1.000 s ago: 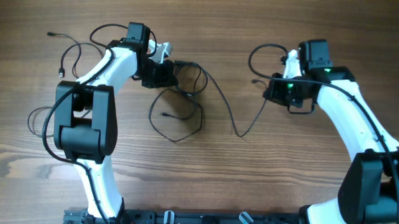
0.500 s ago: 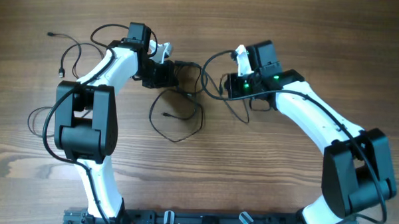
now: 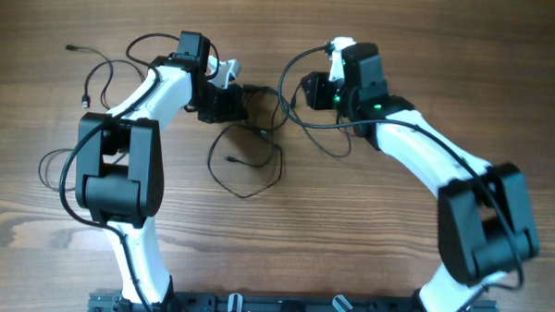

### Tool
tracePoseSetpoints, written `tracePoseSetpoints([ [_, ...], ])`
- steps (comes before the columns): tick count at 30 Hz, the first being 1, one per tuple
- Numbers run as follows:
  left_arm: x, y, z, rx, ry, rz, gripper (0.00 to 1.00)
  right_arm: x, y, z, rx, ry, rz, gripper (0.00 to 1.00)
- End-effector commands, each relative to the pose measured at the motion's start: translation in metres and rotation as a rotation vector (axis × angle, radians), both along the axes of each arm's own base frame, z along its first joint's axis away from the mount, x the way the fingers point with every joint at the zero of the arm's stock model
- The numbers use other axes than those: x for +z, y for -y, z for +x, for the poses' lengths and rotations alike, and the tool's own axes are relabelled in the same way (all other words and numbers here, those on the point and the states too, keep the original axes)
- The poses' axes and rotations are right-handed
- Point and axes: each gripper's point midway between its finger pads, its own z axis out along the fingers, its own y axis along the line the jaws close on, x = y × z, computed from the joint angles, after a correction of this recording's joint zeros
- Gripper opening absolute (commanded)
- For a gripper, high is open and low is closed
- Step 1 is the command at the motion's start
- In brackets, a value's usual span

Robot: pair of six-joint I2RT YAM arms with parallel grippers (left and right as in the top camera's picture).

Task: Untangle cables

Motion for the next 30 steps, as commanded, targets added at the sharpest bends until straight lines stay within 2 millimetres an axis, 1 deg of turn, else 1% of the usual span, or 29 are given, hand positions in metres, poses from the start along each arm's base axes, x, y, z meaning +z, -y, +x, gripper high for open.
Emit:
tracePoseSetpoints([
  [1,0.007,0.001,-0.001,-0.012,0.023,-0.001,0.05,-0.044,0.011,-0.005,-0.046,-0.124,-0.035,0.99],
  [3,0.007,0.001,-0.001,-0.012,0.023,-0.001,0.06,-0.035,0.020,-0.003,-0.048,-0.115,-0.048,1.00],
  [7,0.007,0.001,0.000,-0.012,0.026,-0.002,0.08,0.010,0.059,0.010,-0.174,-0.100,-0.141,1.00],
  [8,0.007,0.001,0.000,-0.012,0.027,-0.002,0.09,0.018,0.065,0.012,-0.190,-0.095,-0.168,1.00],
  [9,0.007,0.001,0.000,-0.012,0.027,-0.002,0.08,0.028,0.065,0.013,-0.151,-0.075,-0.203,0.99],
  [10,0.007,0.001,0.000,-0.012,0.027,-0.002,0.08,0.031,0.062,0.014,-0.121,-0.064,-0.214,1.00],
  [11,0.007,0.001,0.000,-0.012,0.027,-0.002,0.08,0.032,0.053,0.010,-0.037,-0.051,-0.227,0.99],
  [13,0.007,0.001,0.000,-0.012,0.027,-0.002,0.08,0.030,0.041,0.001,0.061,-0.048,-0.234,0.99],
  [14,0.007,0.001,0.000,-0.012,0.027,-0.002,0.08,0.026,0.036,-0.004,0.105,-0.054,-0.247,0.99],
  [15,0.007,0.001,0.000,-0.012,0.027,-0.002,0.09,0.024,0.031,-0.007,0.147,-0.049,-0.257,0.97],
  [16,0.007,0.001,0.000,-0.012,0.027,-0.002,0.08,0.023,0.026,-0.010,0.198,-0.035,-0.273,0.93],
  [17,0.007,0.001,0.000,-0.012,0.027,-0.002,0.08,0.020,0.021,-0.012,0.247,-0.014,-0.299,0.87],
  [19,0.007,0.001,0.000,-0.012,0.027,-0.002,0.09,0.016,0.014,-0.015,0.349,0.031,-0.362,0.70],
  [21,0.007,0.001,0.000,-0.012,0.027,-0.002,0.11,0.013,0.012,-0.014,0.386,0.051,-0.385,0.59],
  [22,0.007,0.001,0.000,-0.013,0.027,-0.002,0.11,0.012,0.011,-0.013,0.380,0.053,-0.378,0.57],
  [23,0.007,0.001,0.000,-0.013,0.028,-0.002,0.12,0.013,0.006,-0.014,0.369,0.039,-0.338,0.80],
  [24,0.007,0.001,0.000,-0.013,0.027,-0.002,0.13,0.014,0.001,-0.017,0.378,0.031,-0.303,0.85],
  [25,0.007,0.001,0.000,-0.013,0.028,-0.002,0.13,0.016,-0.005,-0.021,0.402,0.026,-0.264,0.78],
  [26,0.007,0.001,0.000,-0.013,0.028,-0.002,0.13,0.018,-0.013,-0.023,0.430,0.030,-0.223,0.68],
  [27,0.007,0.001,0.000,-0.013,0.028,-0.002,0.13,0.017,-0.019,-0.025,0.467,0.040,-0.200,0.65],
  [28,0.007,0.001,0.001,-0.012,0.031,-0.002,0.13,0.012,-0.022,-0.026,0.523,0.063,-0.224,0.62],
  [30,0.008,0.001,0.001,-0.012,0.032,-0.002,0.13,0.000,-0.023,-0.027,0.582,0.079,-0.264,0.61],
])
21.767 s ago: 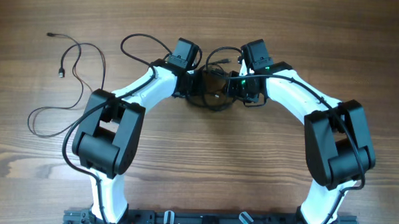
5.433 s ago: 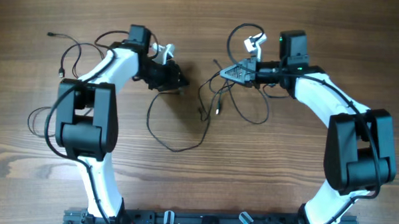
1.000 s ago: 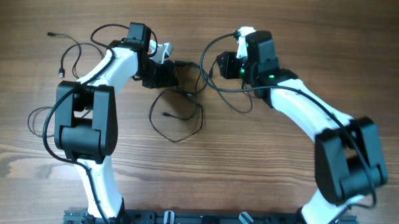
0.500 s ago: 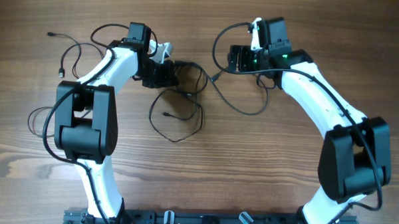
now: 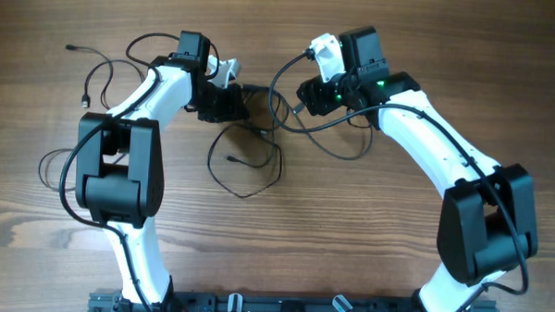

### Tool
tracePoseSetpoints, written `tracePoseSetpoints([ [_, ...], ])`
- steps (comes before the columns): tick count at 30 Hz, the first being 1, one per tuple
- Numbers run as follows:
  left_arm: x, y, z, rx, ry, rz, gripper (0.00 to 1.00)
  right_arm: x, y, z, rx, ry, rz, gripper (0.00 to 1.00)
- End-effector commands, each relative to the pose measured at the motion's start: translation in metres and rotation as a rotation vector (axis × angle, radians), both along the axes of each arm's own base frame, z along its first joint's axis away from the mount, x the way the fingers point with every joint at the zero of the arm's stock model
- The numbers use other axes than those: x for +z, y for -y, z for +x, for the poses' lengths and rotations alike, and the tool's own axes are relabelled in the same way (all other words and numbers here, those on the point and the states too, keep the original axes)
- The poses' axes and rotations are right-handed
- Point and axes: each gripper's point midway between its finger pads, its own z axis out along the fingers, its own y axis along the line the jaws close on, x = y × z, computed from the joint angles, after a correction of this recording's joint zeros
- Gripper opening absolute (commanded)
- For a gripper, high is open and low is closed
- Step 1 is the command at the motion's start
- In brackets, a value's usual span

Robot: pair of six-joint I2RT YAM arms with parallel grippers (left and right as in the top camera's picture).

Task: Untangle cables

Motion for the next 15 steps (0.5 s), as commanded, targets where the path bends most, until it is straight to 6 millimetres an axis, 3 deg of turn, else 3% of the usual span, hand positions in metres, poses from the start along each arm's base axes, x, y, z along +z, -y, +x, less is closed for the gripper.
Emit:
tracePoseSetpoints([
  [1,0.007,0.001,0.000,-0.013,0.026,-0.002,0.13,-0.032,-0.014,-0.009,0.184,-0.007,-0.029,0.63],
  [2,0.007,0.001,0.000,-0.013,0.026,-0.002,0.13,-0.039,-0.014,-0.010,0.209,-0.003,-0.045,0.63],
  [7,0.007,0.001,0.000,-0.013,0.026,-0.002,0.14,-0.074,-0.016,-0.002,0.331,0.058,-0.118,0.86],
  [15,0.007,0.001,0.000,-0.013,0.026,-0.002,0.14,-0.107,-0.007,0.017,0.393,0.147,-0.251,0.90],
])
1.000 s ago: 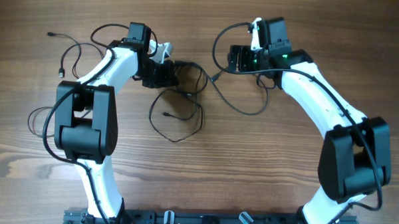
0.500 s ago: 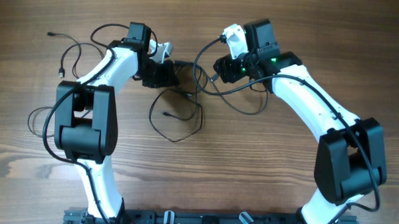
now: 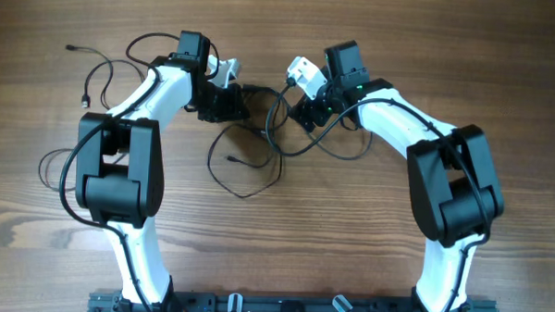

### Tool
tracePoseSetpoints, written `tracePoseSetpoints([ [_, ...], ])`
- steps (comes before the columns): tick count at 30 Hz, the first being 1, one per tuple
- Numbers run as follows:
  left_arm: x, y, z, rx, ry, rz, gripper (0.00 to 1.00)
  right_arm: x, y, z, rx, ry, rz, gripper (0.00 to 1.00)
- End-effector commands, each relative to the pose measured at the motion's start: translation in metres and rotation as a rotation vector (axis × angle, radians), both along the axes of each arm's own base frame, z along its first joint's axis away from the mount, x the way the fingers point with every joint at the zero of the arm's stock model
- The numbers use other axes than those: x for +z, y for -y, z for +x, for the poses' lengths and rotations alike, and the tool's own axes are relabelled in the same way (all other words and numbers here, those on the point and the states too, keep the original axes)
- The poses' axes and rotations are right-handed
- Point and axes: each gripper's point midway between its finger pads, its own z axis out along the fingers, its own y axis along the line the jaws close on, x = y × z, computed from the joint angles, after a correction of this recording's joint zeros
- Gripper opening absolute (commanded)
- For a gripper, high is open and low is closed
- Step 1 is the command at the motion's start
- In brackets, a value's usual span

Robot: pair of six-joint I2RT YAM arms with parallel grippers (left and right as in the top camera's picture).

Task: Untangle cables

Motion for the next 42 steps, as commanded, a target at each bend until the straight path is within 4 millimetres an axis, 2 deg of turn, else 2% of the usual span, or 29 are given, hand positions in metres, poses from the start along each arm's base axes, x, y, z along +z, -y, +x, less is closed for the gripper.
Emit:
tracePoseSetpoints([
  [1,0.007,0.001,-0.001,-0.013,0.024,-0.002,0.14,-0.026,0.007,-0.001,0.043,0.008,-0.087,0.89],
  [6,0.007,0.001,-0.001,-0.013,0.023,-0.002,0.14,-0.050,0.017,-0.019,0.039,-0.091,-0.141,0.84],
  [9,0.007,0.001,-0.001,-0.013,0.023,-0.002,0.15,-0.059,0.029,-0.032,0.016,-0.157,-0.194,0.73],
  [13,0.007,0.001,-0.001,-0.013,0.023,-0.002,0.14,-0.068,0.039,-0.059,-0.010,-0.286,-0.232,0.51],
  [14,0.007,0.001,-0.001,-0.013,0.024,-0.002,0.14,-0.068,0.039,-0.062,-0.026,-0.305,-0.232,0.49],
  [15,0.007,0.001,-0.001,-0.013,0.024,-0.002,0.14,-0.069,0.039,-0.064,-0.051,-0.324,-0.228,0.49],
  [17,0.007,0.001,0.000,-0.013,0.026,-0.002,0.14,-0.069,0.037,-0.066,-0.055,-0.330,-0.228,0.38],
  [20,0.007,0.002,0.000,-0.015,0.026,-0.002,0.14,-0.069,0.031,-0.069,-0.039,-0.323,-0.239,0.29],
  [21,0.007,0.002,0.000,-0.015,0.027,-0.002,0.14,-0.070,0.029,-0.070,-0.031,-0.319,-0.246,0.24],
  [23,0.007,0.002,0.000,-0.015,0.027,-0.002,0.13,-0.070,0.023,-0.072,-0.019,-0.302,-0.267,0.07],
  [26,0.008,0.002,-0.001,-0.015,0.025,-0.003,0.04,-0.069,0.015,-0.073,-0.059,-0.311,-0.250,0.05],
  [28,0.012,0.003,-0.003,-0.016,0.022,-0.008,0.04,-0.069,0.017,-0.072,-0.161,-0.353,-0.220,0.04],
  [30,0.029,0.004,-0.004,-0.019,0.045,-0.021,0.04,-0.070,0.021,-0.072,-0.238,-0.389,-0.203,0.04],
  [32,0.079,0.004,-0.003,-0.024,0.154,-0.032,0.04,-0.071,0.030,-0.071,-0.328,-0.433,-0.188,0.04],
  [36,0.142,0.004,-0.001,-0.022,0.323,-0.052,0.04,-0.071,0.037,-0.069,-0.367,-0.445,-0.183,0.04],
  [38,0.190,0.003,0.001,-0.017,0.475,-0.065,0.04,-0.072,0.044,-0.067,-0.410,-0.452,-0.191,0.04],
  [39,0.228,-0.003,0.005,0.029,0.593,-0.053,0.04,-0.072,0.049,-0.067,-0.437,-0.460,-0.195,0.05],
  [42,0.280,-0.022,0.008,0.149,0.756,-0.003,0.04,-0.074,0.057,-0.066,-0.457,-0.473,-0.197,0.04],
])
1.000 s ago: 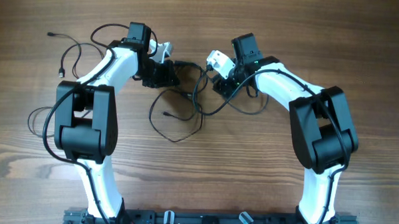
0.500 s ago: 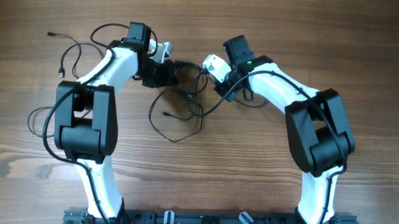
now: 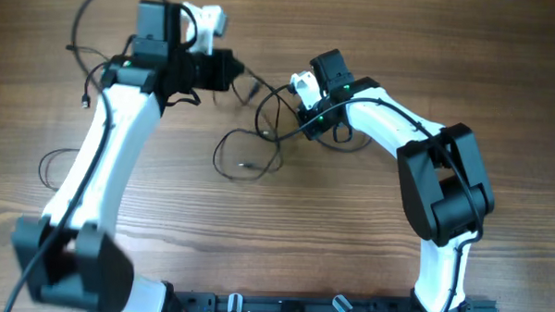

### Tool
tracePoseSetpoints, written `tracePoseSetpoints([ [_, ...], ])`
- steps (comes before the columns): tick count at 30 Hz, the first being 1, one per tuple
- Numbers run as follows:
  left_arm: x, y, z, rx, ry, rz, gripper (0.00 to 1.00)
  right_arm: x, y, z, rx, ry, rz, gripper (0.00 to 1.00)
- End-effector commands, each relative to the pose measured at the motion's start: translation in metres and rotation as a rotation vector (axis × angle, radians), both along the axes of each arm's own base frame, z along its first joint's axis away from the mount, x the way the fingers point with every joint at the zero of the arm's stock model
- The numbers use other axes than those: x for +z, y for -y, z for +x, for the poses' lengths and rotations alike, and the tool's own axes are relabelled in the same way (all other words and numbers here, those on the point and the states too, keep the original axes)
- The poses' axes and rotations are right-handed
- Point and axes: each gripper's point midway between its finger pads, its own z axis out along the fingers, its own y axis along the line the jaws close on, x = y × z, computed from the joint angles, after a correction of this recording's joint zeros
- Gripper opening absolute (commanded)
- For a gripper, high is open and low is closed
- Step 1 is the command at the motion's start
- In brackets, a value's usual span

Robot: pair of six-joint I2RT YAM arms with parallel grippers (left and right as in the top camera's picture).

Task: Untangle cables

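A thin black cable (image 3: 230, 143) lies in loose loops at the table's middle, with a free plug end (image 3: 245, 163) inside the loop. My left gripper (image 3: 236, 74) is raised over the far side. It looks shut on a strand of this cable, which runs from it down to the right. My right gripper (image 3: 302, 111) is low on the table at the loops' right side. It sits among the strands and appears shut on the cable. The fingers of both are hard to make out from overhead.
A second black cable (image 3: 83, 92) curls at the far left beside the left arm. Part of it loops up near the arm's wrist. Another thin loop (image 3: 44, 164) lies at the left edge. The arm bases stand at the near edge.
My left arm has lifted and swung, so its gripper is now higher and slightly right, with a strand trailing from it. The central loops have tightened and shifted right. The right gripper has barely moved.
At first my left gripper sat on the tangle's top and the right gripper was off to the right of it. The right gripper then stood closer to the loops at each moment until it reached them. Now the left has risen with a strand, and the loop has changed shape.
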Motion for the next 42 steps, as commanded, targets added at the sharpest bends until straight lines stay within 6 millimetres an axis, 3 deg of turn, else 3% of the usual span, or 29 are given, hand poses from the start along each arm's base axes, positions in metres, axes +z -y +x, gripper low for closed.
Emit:
tracePoseSetpoints([
  [1,0.086,-0.032,-0.001,0.199,0.246,0.021,0.04,-0.044,0.045,-0.019,-0.106,-0.123,-0.132,0.05],
  [5,0.143,-0.064,-0.011,0.375,0.420,0.055,0.04,-0.047,0.057,-0.017,-0.170,-0.146,-0.129,0.04],
  [7,0.153,-0.083,-0.017,0.466,0.450,0.100,0.04,-0.050,0.065,-0.018,-0.196,-0.157,-0.129,0.04],
  [9,0.149,-0.097,-0.019,0.537,0.438,0.150,0.04,-0.053,0.071,-0.020,-0.216,-0.170,-0.131,0.04],
  [12,0.124,-0.101,-0.021,0.544,0.348,0.198,0.04,-0.056,0.078,-0.021,-0.250,-0.182,-0.127,0.04],
  [17,0.041,-0.092,-0.024,0.473,0.051,0.260,0.04,-0.053,0.086,-0.012,-0.321,-0.189,-0.080,0.04],
  [18,0.016,-0.077,-0.024,0.389,-0.039,0.239,0.04,-0.046,0.085,-0.007,-0.327,-0.191,-0.044,0.04],
  [20,-0.017,-0.064,-0.025,0.312,-0.144,0.235,0.04,-0.031,0.083,0.000,-0.340,-0.197,0.001,0.04],
  [23,-0.070,-0.063,-0.019,0.296,-0.289,0.275,0.04,-0.001,0.076,0.010,-0.327,-0.178,0.043,0.04],
  [27,-0.122,-0.055,-0.017,0.245,-0.422,0.278,0.04,0.031,0.067,0.017,-0.306,-0.141,0.085,0.06],
  [30,-0.142,-0.038,-0.022,0.089,-0.447,0.259,0.04,0.050,0.048,0.018,-0.247,-0.134,0.197,0.09],
  [33,-0.149,-0.040,-0.025,0.067,-0.455,0.280,0.04,0.058,0.034,0.018,-0.216,-0.142,0.282,0.15],
  [37,-0.156,-0.040,-0.027,0.042,-0.457,0.295,0.04,0.087,-0.004,0.018,-0.159,-0.179,0.516,0.22],
  [39,-0.156,-0.040,-0.027,0.041,-0.458,0.295,0.04,0.092,-0.009,0.029,-0.231,-0.181,0.551,0.30],
  [42,-0.156,-0.040,-0.027,0.041,-0.459,0.295,0.04,0.096,-0.012,0.037,-0.256,-0.166,0.577,0.29],
])
